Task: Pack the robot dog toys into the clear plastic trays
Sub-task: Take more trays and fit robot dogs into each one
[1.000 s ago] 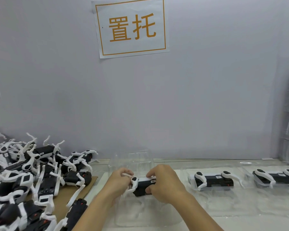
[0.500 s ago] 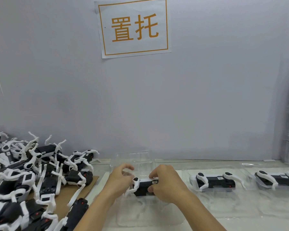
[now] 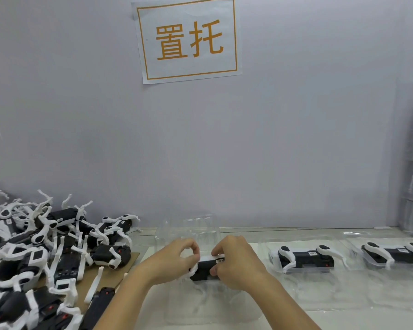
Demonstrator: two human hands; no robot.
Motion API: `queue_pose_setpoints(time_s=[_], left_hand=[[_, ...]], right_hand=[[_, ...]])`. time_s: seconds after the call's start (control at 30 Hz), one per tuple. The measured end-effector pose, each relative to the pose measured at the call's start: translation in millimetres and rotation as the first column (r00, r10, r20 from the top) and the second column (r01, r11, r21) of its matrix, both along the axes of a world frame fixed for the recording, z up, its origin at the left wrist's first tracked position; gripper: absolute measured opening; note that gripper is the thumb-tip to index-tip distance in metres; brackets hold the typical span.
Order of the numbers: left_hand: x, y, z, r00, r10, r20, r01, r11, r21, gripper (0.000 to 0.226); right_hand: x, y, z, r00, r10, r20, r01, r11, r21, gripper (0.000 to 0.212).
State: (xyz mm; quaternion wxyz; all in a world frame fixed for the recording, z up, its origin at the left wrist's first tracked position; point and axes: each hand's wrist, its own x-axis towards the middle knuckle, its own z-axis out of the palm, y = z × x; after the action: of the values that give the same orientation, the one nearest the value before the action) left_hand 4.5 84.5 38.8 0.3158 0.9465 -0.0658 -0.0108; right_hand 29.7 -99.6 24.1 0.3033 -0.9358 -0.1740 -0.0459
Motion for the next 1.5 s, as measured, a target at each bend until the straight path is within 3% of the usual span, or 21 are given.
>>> queue_pose_setpoints(time_s=[0.13,0.3,0.47,0.6,0.77,0.87,1.0,1.17,1.3,1.37,1.47,1.5], left_hand=[[-3,6,-2,0.998,-0.034,-0.049,0.033,0.999,-0.016,0.019],[-7,17,6,0.982,-0.082,-0.17,0.032,0.96,-0.28,0.026],[-8,17,5,0.983,-0.062,-0.175,0.022,0.975,-0.22,0.031],[-7,12,4,0.99,-0.034,-0.139,0.028,0.999,-0.044,0.028],[-5,14,3,0.988,-0.055,-0.144,0.048,0.998,-0.05,0.026],[0,9,1,0.997,-0.051,-0.058,0.051,0.999,-0.012,0.017],[7,-6,-10,0.998,0.0,0.068,-0.009,0.993,0.122,0.026],[10,-4,-17,0.996,0.031,0.085,-0.036,0.998,0.051,0.029],[11,-2,-20,0.995,0.042,0.091,-0.045,0.998,0.034,0.027],[11,-2,-20,0.994,0.046,0.099,-0.049,0.998,0.036,0.026],[12,-2,-20,0.993,0.044,0.106,-0.048,0.998,0.037,0.024],[12,-3,-19,0.993,0.043,0.107,-0.047,0.998,0.039,0.023]], right_hand=[[0,0,1,1.0,-0.009,-0.008,0.009,1.0,0.003,0.041],[0,0,1,1.0,-0.003,-0.016,0.003,1.0,0.008,0.04],[-1,0,1,1.0,-0.008,-0.019,0.008,1.0,0.01,0.039],[-2,0,1,1.0,-0.007,-0.016,0.007,1.0,0.002,0.04],[-3,0,2,1.0,-0.008,-0.012,0.008,1.0,-0.012,0.04],[-3,0,3,1.0,-0.011,-0.014,0.011,1.0,-0.015,0.041],[-4,0,5,0.999,-0.012,-0.029,0.011,1.0,-0.012,0.041],[-4,-3,7,0.999,0.003,-0.034,-0.003,1.0,-0.008,0.043],[-5,-10,20,0.994,-0.04,0.098,0.062,0.97,-0.237,0.047],[-5,-15,27,0.989,-0.069,0.133,0.107,0.944,-0.312,0.037],[-8,-18,31,0.986,-0.061,0.152,0.105,0.948,-0.3,0.009],[-8,-17,30,0.987,-0.06,0.152,0.101,0.955,-0.28,0.019]])
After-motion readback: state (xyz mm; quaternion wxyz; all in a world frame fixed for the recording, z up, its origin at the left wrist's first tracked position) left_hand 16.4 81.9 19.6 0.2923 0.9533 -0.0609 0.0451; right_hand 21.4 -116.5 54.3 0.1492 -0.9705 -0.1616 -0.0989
